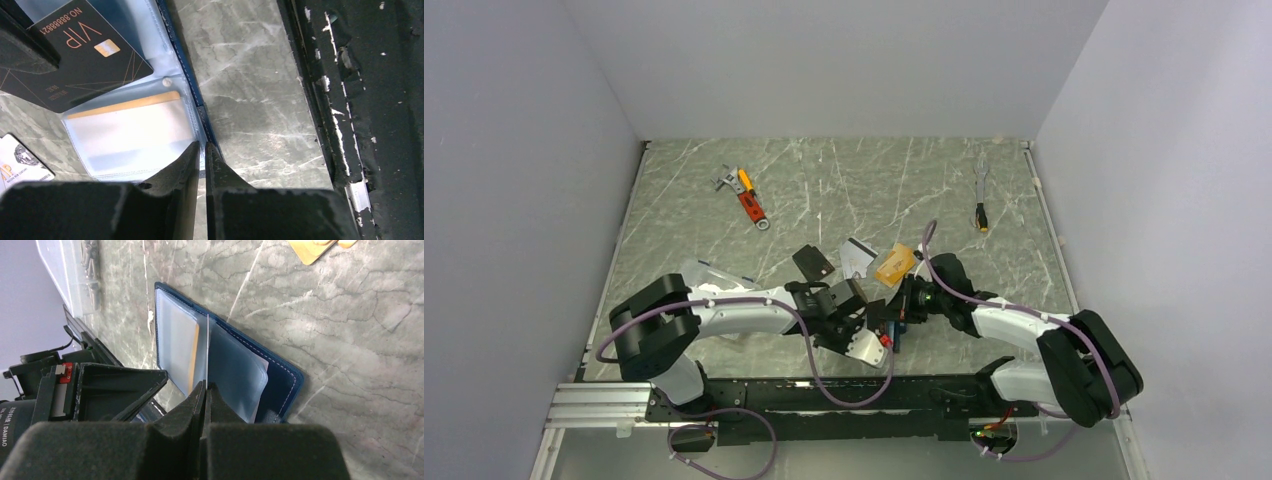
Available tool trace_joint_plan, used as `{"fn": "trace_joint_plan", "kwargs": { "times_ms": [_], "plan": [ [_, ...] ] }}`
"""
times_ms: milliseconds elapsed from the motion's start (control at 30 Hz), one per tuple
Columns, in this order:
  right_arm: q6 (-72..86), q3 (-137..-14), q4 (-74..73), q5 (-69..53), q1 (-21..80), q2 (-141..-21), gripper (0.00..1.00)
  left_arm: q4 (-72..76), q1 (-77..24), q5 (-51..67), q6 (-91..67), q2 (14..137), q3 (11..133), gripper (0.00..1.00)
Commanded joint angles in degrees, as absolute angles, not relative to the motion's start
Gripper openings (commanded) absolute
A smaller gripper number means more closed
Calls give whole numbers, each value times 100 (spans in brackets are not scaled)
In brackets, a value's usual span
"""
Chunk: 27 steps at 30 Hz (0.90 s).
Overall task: Put the credit cards into the card holder
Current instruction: Insert the credit card into the card holder.
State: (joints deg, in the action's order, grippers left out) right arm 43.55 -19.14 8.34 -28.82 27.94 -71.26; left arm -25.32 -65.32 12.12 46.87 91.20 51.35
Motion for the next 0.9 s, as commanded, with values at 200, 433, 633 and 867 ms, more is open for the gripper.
{"fn": "trace_joint_plan", "kwargs": {
  "times_ms": [200, 433, 633, 867],
  "plan": [
    [4499, -2020, 1159, -2945, 2831, -7072, 0, -3430, -6398, 1643, 4437, 8922, 5769, 14],
    [4511, -1834, 1080, -3324, 2836, -6736, 0, -3959, -6083, 2063, 4307, 8852, 6446, 14],
    [4488, -1801, 1038, -3537, 2832, -6878, 0, -3165, -5676, 1470, 4381, 9190, 6267, 11],
    [4415, -1862, 1041, -3692, 2835, -7214, 0, -2761, -5444, 1259, 4526, 9558, 5962, 8]
  ]
}}
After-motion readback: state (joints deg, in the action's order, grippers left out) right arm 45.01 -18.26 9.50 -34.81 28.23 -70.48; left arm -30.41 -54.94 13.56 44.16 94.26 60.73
